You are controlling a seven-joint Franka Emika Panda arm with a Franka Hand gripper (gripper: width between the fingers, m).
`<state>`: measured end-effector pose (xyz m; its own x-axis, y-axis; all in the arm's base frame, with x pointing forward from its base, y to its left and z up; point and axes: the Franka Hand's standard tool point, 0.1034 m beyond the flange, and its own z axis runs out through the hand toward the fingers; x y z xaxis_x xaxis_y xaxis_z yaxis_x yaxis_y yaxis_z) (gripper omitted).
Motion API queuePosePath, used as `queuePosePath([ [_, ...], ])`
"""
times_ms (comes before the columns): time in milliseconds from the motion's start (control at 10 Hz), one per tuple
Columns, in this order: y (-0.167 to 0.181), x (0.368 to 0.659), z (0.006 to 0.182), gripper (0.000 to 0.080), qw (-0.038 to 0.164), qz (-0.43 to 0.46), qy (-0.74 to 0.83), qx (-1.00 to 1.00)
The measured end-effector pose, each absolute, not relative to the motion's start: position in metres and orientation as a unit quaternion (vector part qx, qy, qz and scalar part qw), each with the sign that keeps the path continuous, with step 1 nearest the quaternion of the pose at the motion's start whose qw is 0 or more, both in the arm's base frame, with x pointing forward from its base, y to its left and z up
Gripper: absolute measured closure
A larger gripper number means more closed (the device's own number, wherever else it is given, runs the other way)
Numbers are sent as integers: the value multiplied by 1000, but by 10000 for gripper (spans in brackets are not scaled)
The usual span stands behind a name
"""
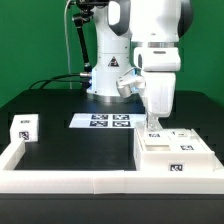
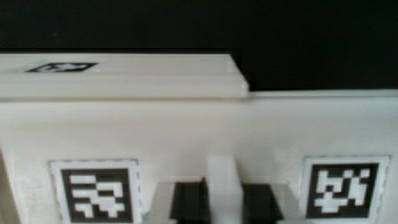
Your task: Assemble cabinet
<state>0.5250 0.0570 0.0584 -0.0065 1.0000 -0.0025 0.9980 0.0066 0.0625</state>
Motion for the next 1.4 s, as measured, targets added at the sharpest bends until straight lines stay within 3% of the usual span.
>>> queuePosePath([
  [500, 57, 527, 58, 731, 23, 21, 710, 704],
  [1000, 56, 576, 60, 731, 21, 11, 711, 702],
  [1400, 57, 581, 58, 731, 15, -1, 711, 703],
])
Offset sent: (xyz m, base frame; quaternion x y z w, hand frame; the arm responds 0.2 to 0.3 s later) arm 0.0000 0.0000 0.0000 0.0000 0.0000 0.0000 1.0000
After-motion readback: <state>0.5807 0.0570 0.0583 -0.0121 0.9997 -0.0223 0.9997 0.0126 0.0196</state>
